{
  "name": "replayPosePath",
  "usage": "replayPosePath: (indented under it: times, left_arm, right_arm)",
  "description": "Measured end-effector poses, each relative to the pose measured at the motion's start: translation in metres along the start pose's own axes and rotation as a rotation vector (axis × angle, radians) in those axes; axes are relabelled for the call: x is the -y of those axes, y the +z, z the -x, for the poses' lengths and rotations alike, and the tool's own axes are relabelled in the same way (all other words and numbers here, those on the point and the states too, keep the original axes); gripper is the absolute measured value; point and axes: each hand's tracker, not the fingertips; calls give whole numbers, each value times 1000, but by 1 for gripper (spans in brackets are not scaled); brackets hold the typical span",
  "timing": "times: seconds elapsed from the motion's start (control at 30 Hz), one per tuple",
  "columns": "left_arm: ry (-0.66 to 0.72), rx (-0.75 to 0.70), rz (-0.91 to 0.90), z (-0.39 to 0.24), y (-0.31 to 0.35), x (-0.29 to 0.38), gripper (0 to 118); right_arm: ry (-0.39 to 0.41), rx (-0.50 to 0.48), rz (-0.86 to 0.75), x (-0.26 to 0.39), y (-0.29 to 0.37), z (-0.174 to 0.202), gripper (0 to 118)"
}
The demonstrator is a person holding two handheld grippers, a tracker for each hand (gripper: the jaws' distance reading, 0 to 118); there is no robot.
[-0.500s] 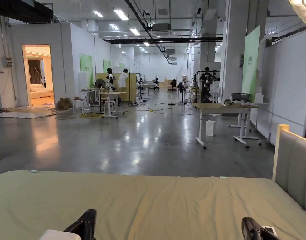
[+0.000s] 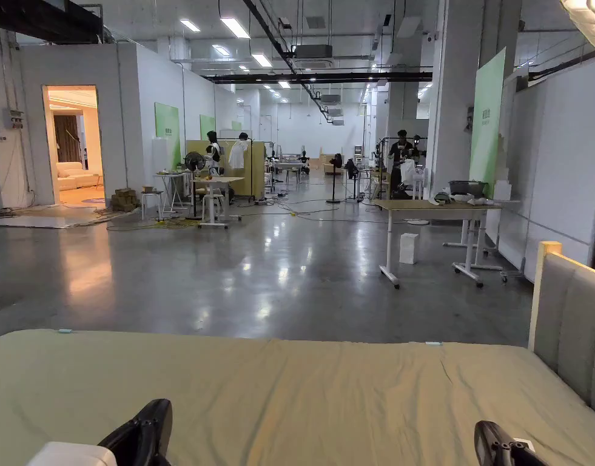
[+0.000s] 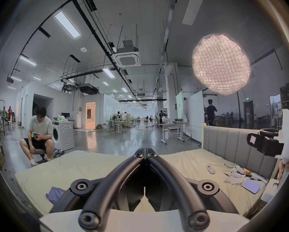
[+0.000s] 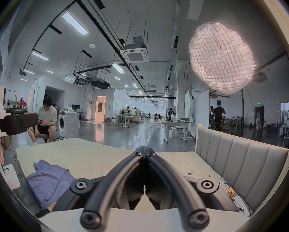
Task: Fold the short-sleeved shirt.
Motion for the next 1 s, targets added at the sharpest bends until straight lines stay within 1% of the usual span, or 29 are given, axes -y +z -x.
replayPosePath:
  times: [0.2,0.37,0.5,0.6,0.73,0.83,1.0]
  left_arm:
    - [-45,-9,9,-5,-2,2,0]
    - [-79,5,12,-14,-3,1,0]
    - [-89,15,15,-17,-3,1,0]
    - [-82,12,26,-16,-4,0,0]
    - [-28,18,47,-11,-6,-1,0]
    - [-18,12,37,-10,-5,0,0]
    - [-64,-9,22,-13,-4,-1,0]
  right_arm:
    - [-20,0,-1,1,0,-2,0]
    - [-9,2,-2,2,-1,0,0]
    - [-21,4,-1,2,0,-3,0]
    - [-41,-1,-6,1,1,-6,0]
    - [-84,-14,-8,1,1,-9,0]
    - [-73,-11,-4,1,0,-8,0]
    - [-58,-3,13,3,-4,-7,0]
